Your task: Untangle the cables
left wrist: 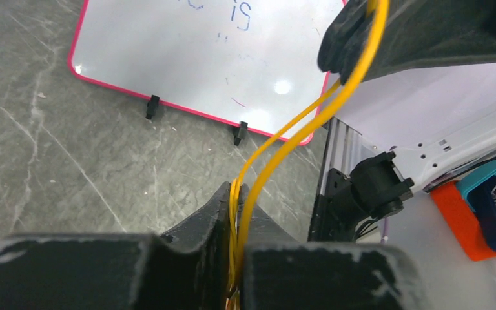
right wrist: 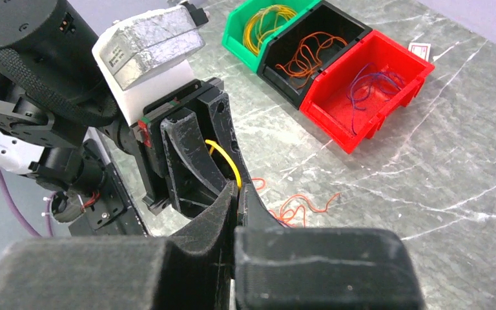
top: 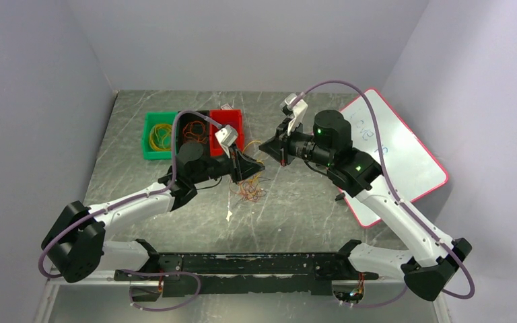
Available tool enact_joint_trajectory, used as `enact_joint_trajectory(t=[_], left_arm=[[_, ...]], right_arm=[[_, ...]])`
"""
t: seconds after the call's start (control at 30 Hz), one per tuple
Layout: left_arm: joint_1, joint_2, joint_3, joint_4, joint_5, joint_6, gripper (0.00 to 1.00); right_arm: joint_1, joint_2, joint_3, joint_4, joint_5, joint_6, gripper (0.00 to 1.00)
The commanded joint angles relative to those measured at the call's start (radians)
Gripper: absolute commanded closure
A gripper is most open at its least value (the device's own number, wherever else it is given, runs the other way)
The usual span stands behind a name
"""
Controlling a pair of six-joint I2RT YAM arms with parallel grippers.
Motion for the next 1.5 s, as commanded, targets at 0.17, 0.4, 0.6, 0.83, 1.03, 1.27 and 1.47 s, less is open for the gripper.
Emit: enact_joint_trajectory(t=[0.17,0.4,0.6,0.83,1.03,1.27,1.47], left_arm=[[-0.006,-0.023,-0.002,0.035,0.0,0.013,0.93],[-0.006,-0.007,0.004,0.045,0.055,0.005,0.93],[-0.007,-0.014,0.001,0.044,0.068,0.006,0.93],[-0.007,-0.014,0.001,0.037,0.081,0.008,0.93],[-0.007,0.007,0.002,0.04,0.093,0.003,0.93],[-0.008,-0.006,-0.009,0.02,0.077,0.014,0.91],[-0.008,-0.008,-0.027,0.026,0.068,0.008,0.66]], right_arm=[[-0.001,-0.011,-0.034,0.026,0.006,-0.046,0.74],[-0.001,0.012,-0.046,0.045,0.027,-0.081,0.63],[-0.001,0.024,-0.037,0.056,0.09,-0.108,0.63],[-0.001,0.006,-0.065,0.124,0.081,-0.136,0.61],[0.0,0.005,-0.085,0.197,0.0,-0.133,0.7],[-0.001,-0.005,-0.084,0.218,-0.004,-0.126,1.0],[-0.001,-0.05,-0.075,0.245,0.025,-0.091,1.0]])
